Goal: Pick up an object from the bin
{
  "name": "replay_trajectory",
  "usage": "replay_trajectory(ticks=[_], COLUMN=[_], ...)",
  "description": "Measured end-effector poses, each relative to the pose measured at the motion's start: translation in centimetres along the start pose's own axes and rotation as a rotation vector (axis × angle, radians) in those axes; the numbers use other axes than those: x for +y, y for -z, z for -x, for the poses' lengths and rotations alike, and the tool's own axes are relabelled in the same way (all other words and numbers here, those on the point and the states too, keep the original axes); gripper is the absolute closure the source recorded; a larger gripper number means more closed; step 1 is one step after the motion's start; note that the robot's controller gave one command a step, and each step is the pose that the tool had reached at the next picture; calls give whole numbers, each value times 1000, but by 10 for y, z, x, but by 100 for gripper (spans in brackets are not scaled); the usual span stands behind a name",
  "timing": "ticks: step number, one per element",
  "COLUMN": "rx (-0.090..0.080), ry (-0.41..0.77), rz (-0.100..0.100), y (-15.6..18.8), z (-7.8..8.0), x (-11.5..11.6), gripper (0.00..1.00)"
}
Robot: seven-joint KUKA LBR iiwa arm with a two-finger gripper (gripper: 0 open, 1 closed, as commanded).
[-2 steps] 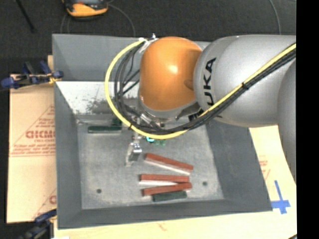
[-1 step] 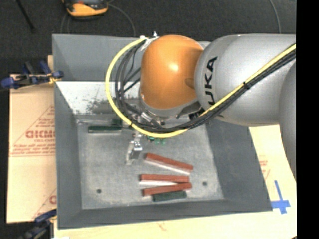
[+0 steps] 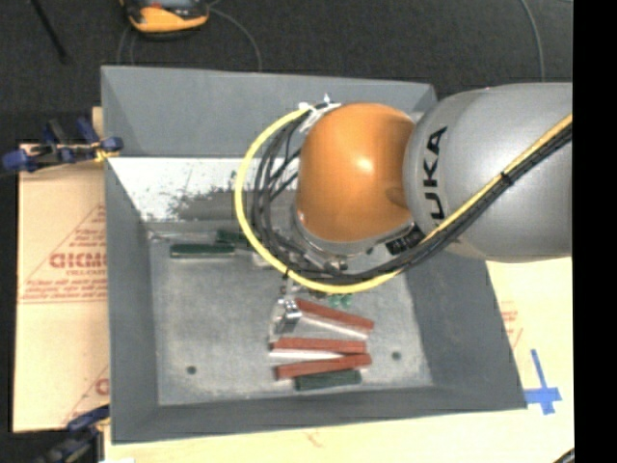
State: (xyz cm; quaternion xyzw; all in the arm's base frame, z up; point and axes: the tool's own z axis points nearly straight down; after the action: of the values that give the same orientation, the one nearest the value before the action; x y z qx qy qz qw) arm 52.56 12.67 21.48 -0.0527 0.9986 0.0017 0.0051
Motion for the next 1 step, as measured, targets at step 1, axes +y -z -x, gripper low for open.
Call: replay_trajectory(ticks=[1], rx=[6], ry=[22], rz=[-3], y=[-45], z=[-20], x=[-53], gripper=[0])
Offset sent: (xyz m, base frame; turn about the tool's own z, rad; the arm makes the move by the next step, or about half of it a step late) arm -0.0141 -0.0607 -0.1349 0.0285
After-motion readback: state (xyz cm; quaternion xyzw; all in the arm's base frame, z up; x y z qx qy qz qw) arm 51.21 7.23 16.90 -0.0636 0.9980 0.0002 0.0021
